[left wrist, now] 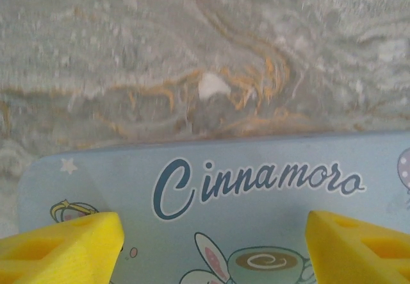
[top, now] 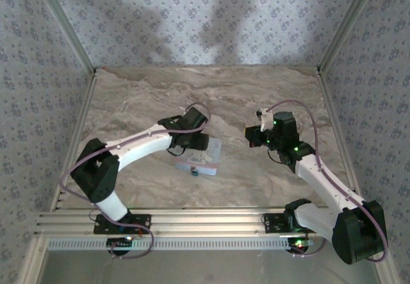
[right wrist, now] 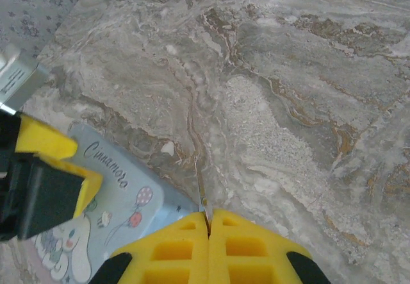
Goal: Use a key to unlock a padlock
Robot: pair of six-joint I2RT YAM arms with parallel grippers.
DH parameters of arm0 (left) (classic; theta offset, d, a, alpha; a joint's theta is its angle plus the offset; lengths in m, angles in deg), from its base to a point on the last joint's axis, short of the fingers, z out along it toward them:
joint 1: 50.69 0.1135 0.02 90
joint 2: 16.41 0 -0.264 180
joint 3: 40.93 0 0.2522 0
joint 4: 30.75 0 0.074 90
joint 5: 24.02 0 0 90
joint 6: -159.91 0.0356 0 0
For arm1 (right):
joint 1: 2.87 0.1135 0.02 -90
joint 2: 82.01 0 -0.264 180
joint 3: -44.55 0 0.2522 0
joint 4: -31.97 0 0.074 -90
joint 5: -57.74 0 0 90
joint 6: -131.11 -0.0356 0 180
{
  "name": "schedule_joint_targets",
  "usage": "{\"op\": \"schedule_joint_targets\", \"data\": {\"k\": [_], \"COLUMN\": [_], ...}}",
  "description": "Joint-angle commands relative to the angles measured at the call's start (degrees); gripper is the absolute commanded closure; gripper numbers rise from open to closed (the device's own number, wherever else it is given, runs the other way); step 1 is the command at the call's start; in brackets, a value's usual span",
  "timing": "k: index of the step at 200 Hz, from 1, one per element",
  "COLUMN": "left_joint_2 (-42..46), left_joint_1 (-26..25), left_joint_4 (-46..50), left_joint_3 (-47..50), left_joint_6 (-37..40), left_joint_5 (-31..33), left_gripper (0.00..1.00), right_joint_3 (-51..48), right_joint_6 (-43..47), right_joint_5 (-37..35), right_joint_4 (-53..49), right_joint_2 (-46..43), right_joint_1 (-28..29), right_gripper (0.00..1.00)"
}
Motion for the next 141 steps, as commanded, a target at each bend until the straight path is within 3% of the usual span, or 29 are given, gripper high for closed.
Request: {"op": "schedule_joint_targets", "data": {"k": [1,50,95,141], "left_joint_2": [-5.53,-14.01,-19.59,-14.91], "left_joint_1": [1.27,4.19,6.34,8.63], "left_joint_4": [-1.3,-3.8,-4.18,-3.6], "left_joint_3": [-2.18,-11.52,-18.36,-19.22], "left_joint_6": [6.88,15.59,18.09,18.09], "left_joint_5": [-1.82,-3.42,-5.67,-8.74], "left_gripper": [0.24,0.25,0.25,0.25], "right_joint_3": [0.14,-1.86,-3.22,-4.75], "right_joint_6": [-0.16,-1.44,-2.8,-5.69], "right_joint_5": [0.19,0.31,1.97,4.5], "right_joint_4": [-1.27,-1.44,-0.27,4.34], "right_joint_2": [-1.49,-3.35,-3.1,-1.17], "right_joint_1": [-0.33,-0.22,-0.07,1.0], "right_gripper": [1.0,1.0,1.0,1.0]}}
